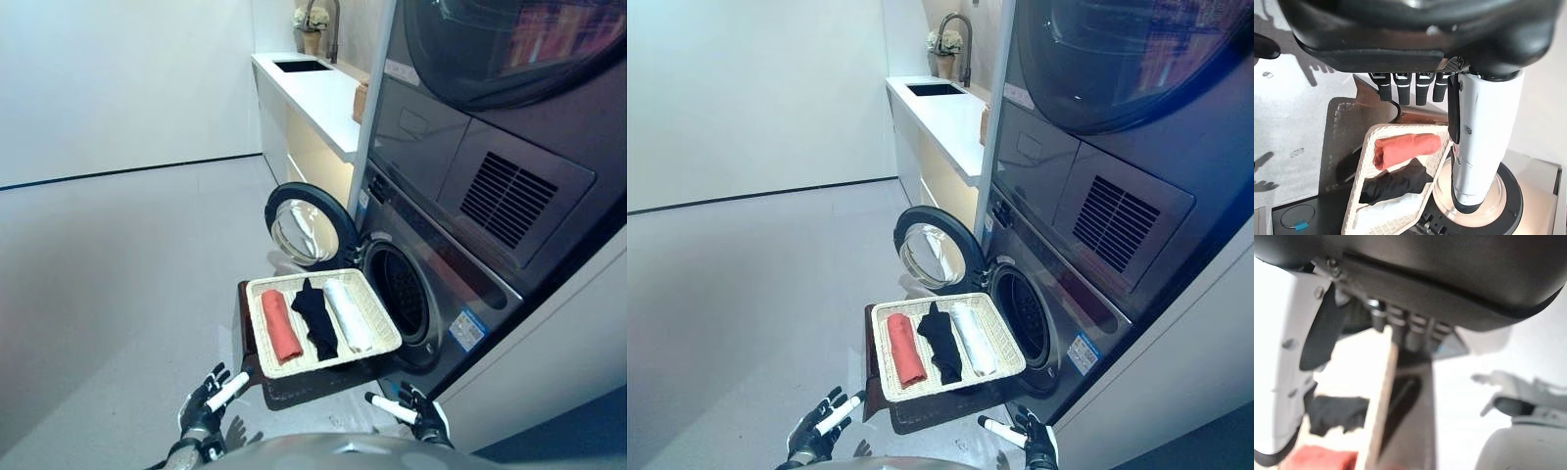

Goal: Pick up the clothes and place them into the washing machine

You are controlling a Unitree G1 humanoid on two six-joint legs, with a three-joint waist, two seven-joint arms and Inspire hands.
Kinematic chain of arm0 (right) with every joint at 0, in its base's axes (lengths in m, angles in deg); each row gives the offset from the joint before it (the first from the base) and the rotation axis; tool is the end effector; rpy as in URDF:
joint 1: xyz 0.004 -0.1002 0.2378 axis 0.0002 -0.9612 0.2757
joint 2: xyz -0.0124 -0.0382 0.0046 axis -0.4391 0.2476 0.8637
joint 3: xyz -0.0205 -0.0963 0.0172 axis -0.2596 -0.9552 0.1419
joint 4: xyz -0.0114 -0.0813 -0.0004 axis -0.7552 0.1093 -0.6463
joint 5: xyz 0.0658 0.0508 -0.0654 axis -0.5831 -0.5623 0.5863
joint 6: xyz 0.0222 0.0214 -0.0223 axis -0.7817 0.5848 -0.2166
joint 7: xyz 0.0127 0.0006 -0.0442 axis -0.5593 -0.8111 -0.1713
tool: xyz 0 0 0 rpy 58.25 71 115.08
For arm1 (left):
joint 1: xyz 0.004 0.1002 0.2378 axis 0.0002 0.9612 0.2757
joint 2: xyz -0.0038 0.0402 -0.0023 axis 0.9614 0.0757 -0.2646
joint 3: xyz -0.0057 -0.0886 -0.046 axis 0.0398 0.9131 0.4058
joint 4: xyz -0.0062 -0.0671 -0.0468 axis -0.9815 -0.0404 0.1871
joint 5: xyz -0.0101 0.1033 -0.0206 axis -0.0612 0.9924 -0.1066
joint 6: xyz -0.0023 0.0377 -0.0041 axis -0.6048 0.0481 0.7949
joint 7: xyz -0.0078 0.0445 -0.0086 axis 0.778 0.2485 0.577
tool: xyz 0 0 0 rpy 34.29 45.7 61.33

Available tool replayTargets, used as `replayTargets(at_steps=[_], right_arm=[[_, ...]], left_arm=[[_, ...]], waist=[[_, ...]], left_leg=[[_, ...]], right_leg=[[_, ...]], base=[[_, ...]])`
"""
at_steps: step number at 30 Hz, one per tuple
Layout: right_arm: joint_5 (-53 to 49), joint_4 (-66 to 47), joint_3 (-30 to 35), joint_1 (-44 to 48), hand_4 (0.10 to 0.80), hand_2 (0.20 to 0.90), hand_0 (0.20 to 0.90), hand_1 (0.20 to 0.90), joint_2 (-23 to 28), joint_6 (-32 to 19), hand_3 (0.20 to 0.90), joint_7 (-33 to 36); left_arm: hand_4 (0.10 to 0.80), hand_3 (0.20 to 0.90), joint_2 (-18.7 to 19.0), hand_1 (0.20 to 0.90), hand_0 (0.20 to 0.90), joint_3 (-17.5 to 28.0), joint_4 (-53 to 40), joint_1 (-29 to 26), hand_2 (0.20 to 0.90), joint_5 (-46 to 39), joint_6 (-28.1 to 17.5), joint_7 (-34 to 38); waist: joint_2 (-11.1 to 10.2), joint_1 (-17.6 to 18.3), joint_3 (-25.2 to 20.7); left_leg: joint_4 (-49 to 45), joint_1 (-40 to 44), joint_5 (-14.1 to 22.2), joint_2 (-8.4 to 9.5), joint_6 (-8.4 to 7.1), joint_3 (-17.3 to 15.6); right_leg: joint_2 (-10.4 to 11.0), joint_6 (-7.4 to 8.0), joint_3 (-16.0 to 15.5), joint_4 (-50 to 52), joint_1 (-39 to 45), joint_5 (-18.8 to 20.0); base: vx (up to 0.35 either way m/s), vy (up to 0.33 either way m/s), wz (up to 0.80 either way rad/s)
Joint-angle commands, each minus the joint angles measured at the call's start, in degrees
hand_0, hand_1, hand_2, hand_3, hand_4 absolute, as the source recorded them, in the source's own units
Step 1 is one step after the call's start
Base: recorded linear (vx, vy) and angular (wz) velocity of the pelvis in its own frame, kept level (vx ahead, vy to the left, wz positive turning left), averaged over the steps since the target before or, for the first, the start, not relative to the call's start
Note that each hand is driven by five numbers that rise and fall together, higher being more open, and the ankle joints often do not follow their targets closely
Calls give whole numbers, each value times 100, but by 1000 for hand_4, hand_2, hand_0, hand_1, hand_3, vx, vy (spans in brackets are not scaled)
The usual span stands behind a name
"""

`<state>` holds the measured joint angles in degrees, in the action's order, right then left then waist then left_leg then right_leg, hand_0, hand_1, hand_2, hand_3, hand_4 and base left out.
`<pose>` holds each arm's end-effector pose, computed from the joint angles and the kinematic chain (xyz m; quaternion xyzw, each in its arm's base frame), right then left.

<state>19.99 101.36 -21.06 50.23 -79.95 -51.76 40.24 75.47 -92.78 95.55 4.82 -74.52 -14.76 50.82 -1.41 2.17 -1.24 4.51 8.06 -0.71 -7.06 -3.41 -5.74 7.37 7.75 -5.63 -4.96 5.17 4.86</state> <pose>0.0511 -0.1877 -0.1121 -0.0108 0.4682 -0.1469 0.8713 0.0487 0.1901 -0.0956 -0.1505 0.4127 0.1573 0.8845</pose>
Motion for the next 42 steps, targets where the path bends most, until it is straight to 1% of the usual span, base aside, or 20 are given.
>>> replayTargets(at_steps=[1,3,4,5,8,14,16,21,23,26,27,28,29,30,31,34,37,38,40,42], right_arm=[[-48,-146,93,697,800,900,900,900,258,-510,900,64],[-47,-91,117,758,800,900,900,900,335,-520,900,88],[-52,-58,135,835,800,900,900,900,389,-526,900,124],[-26,-72,145,890,800,900,900,900,443,-533,900,159],[-44,-104,248,966,800,900,900,900,449,-516,900,175],[23,-28,105,930,800,900,900,900,274,-387,900,44],[20,-29,115,926,800,900,900,900,267,-377,900,45],[-77,-137,227,937,800,900,900,900,244,-388,900,67],[-111,-229,236,950,800,900,900,900,239,-394,900,68],[-220,-400,294,876,800,900,900,900,228,-424,900,94],[-237,-485,324,845,800,900,900,900,228,-432,900,102],[-270,-537,363,855,800,900,900,900,220,-428,900,122],[-270,-538,364,856,800,900,900,900,220,-427,900,122],[-297,-541,402,848,800,900,900,900,206,-426,900,124],[-314,-548,428,829,800,900,900,900,205,-430,900,120],[-398,-377,504,887,800,900,900,900,220,-436,900,129],[-412,-233,493,936,800,900,900,900,194,-414,900,162],[-381,-182,483,953,800,900,900,900,184,-390,900,184],[-329,-242,449,926,800,900,900,900,193,-358,900,194],[-300,-327,424,869,800,900,900,900,222,-343,900,202]], left_arm=[[800,900,59,900,900,124,-354,-663,900,-73,-516,-90],[800,900,80,900,900,53,-396,-737,900,-59,-535,-98],[800,900,98,900,900,18,-464,-809,900,-65,-564,-61],[800,900,104,900,900,-18,-488,-851,900,-54,-566,-70],[800,900,58,900,900,-52,-453,-864,900,29,-581,-43],[800,900,125,900,900,32,-427,-867,900,98,-618,1],[800,900,124,900,900,38,-408,-868,900,121,-613,11],[800,900,117,900,900,-27,-437,-883,900,192,-558,-6],[800,900,163,900,900,-36,-463,-923,900,206,-523,13],[800,900,210,900,900,-39,-513,-960,900,282,-475,33],[800,900,244,900,900,-39,-589,-963,900,306,-467,26],[800,900,290,900,900,-13,-614,-998,900,322,-446,29],[800,900,290,900,900,-13,-614,-1000,900,322,-446,29],[800,900,293,900,900,12,-589,-1022,900,308,-446,45],[800,900,270,900,900,25,-559,-1021,900,282,-449,50],[800,900,230,900,900,33,-502,-1027,900,189,-508,60],[800,900,172,900,900,45,-521,-958,900,122,-535,58],[800,900,147,900,900,57,-533,-928,900,106,-546,55],[800,900,107,900,900,87,-538,-841,900,38,-543,95],[800,900,85,900,900,93,-531,-768,900,-46,-531,126]], waist=[[-195,-71,436],[-217,-104,543],[-205,-111,577],[-170,-88,553],[-92,-8,397],[-80,-49,299],[-91,-54,296],[-73,-31,386],[-41,23,538],[29,125,687],[65,147,752],[129,162,837],[128,167,839],[118,175,829],[100,212,793],[-53,368,725],[-57,482,750],[-62,511,733],[-53,544,701],[-94,592,679]], left_leg=[[-1061,-580,99,-186,-327,282],[-1552,-826,113,-1,-348,505],[-1499,-904,141,122,-317,641],[-1261,-918,191,167,-247,639],[-988,-767,282,198,-130,418],[-733,-465,403,460,115,241],[-758,-463,449,508,152,226],[-910,-439,634,693,376,220],[-963,-396,664,750,504,219],[-1002,-239,739,855,684,251],[-1049,-197,780,867,739,256],[-1111,-150,814,853,779,262],[-1116,-151,817,852,778,267],[-1112,-83,885,869,758,236],[-1075,-15,925,890,731,247],[-915,278,1115,959,553,378],[-672,682,1290,802,385,487],[-577,816,1292,733,324,531],[-420,1065,1313,608,242,647],[-328,1274,1353,440,163,796]], right_leg=[[-156,-79,-168,-4,72,-198],[-123,-101,-139,-4,61,-158],[-84,-76,-150,-4,30,-140],[-49,-35,-167,-4,-16,-109],[72,57,-94,22,-76,-53],[356,167,91,178,-42,-74],[406,187,119,246,-73,-81],[586,263,345,1263,-508,-119],[606,222,443,2046,-916,164],[619,91,599,3125,-1376,682],[635,41,596,3429,-1509,723],[698,-3,400,3677,-1681,674],[700,-5,394,3682,-1680,669],[805,11,177,3433,-1676,589],[855,51,99,3177,-1710,539],[868,230,-104,1635,-1832,531],[710,480,-171,358,-1919,1062],[719,545,-151,161,-2052,1197],[619,571,-25,213,-2123,1291],[613,561,197,613,-2189,1316]], base=[[-67,-63,11],[-75,-6,9],[-62,69,11],[-12,105,13],[41,147,3],[60,136,-16],[22,91,-13],[8,130,-10],[-51,171,-8],[9,199,-13],[32,211,-15],[23,143,-4],[81,85,2],[126,-10,4],[209,-37,8],[300,-123,20],[320,-102,28],[303,-91,-11],[315,-108,-24],[275,-132,3]])
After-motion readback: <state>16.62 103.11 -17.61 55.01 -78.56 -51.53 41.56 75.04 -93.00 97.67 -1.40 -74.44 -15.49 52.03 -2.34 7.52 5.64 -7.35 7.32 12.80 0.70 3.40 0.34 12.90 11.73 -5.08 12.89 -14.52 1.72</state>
